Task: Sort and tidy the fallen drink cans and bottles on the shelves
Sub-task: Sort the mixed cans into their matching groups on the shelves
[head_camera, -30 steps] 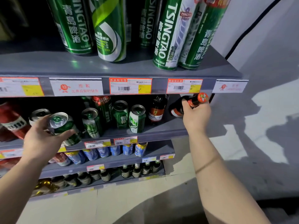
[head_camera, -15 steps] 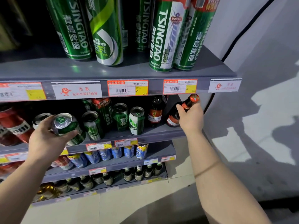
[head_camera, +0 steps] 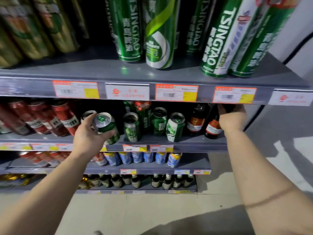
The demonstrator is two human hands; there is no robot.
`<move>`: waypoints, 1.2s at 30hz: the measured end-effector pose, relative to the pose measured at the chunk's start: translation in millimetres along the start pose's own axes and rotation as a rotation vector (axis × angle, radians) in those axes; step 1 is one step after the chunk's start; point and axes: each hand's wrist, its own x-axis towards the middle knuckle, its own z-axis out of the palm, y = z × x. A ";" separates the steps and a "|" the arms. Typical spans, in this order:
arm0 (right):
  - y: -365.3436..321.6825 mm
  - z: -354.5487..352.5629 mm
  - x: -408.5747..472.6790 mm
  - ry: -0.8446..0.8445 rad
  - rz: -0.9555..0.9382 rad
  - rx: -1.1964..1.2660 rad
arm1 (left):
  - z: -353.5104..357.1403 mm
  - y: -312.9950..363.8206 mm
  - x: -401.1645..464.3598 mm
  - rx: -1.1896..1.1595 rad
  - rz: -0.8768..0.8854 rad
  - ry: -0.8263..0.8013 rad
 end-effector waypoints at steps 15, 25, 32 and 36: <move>25.7 -0.8 -37.8 -0.047 0.005 -0.058 | 1.1 3.0 4.7 -0.029 -0.005 -0.031; -38.1 37.2 -191.7 -0.340 -0.188 0.226 | 6.2 3.7 10.7 -0.046 0.036 -0.035; -75.1 99.8 -206.7 -0.835 -0.277 -0.269 | 14.5 -2.9 22.3 -0.060 0.042 -0.090; -76.5 118.4 -213.7 -0.899 -0.247 -0.354 | 23.2 -10.1 27.7 -0.023 0.044 -0.110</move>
